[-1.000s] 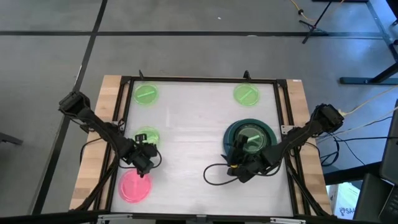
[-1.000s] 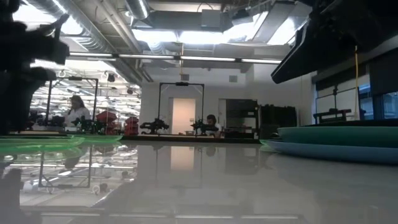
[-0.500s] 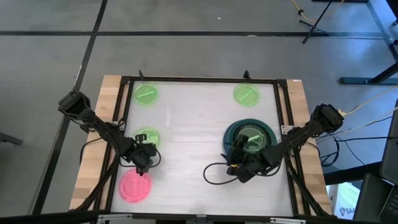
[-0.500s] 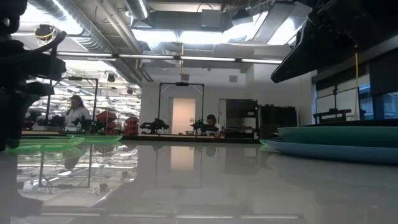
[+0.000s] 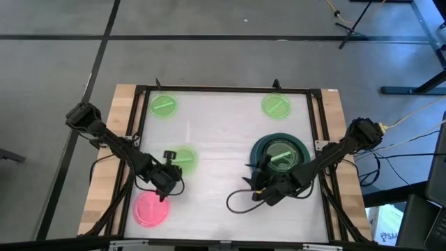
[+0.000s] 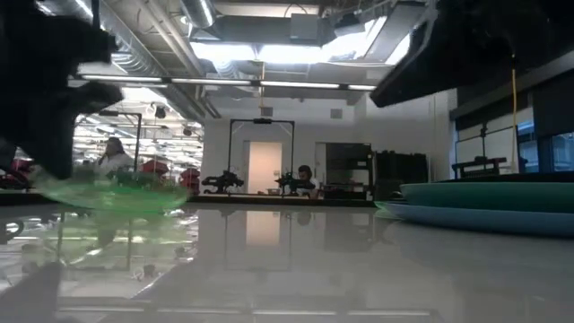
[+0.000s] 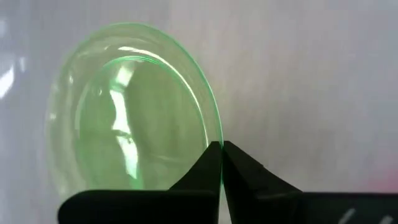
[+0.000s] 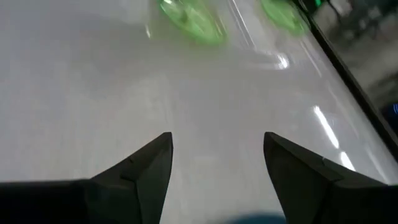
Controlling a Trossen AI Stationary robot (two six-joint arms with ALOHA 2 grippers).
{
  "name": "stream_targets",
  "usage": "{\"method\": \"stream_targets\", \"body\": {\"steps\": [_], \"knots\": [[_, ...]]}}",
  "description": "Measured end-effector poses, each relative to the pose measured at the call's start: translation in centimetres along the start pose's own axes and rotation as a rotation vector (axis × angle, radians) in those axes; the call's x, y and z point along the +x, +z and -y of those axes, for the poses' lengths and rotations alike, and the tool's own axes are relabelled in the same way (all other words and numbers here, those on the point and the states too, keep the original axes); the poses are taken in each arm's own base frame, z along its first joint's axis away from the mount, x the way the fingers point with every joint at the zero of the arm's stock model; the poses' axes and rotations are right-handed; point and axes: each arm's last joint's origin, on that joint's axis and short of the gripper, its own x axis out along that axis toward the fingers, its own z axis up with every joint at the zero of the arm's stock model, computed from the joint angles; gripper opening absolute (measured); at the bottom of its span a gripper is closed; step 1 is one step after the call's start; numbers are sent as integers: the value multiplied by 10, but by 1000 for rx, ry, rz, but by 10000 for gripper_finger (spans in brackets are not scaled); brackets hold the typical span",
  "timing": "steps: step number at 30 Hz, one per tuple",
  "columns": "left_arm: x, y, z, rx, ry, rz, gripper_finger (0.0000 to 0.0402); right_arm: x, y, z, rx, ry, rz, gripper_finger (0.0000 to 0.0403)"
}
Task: Stack plastic plates
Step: Stack the middle left transparent green plate into the transparent green plate
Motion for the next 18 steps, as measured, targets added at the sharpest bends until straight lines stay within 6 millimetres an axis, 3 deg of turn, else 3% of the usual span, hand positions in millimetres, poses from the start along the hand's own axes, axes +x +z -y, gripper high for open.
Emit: {"method": "stream_targets", "body": {"steps": [7, 13, 18], "knots": [[1, 33, -2, 304, -59, 276, 2, 26, 12, -10, -97, 164, 110, 241], [2, 49, -13, 390, -76, 388, 2, 53, 17, -12, -159, 232, 215, 236], [3, 51, -16, 440, -97, 412, 2, 67, 21, -4, -141, 261, 261, 203]]}}
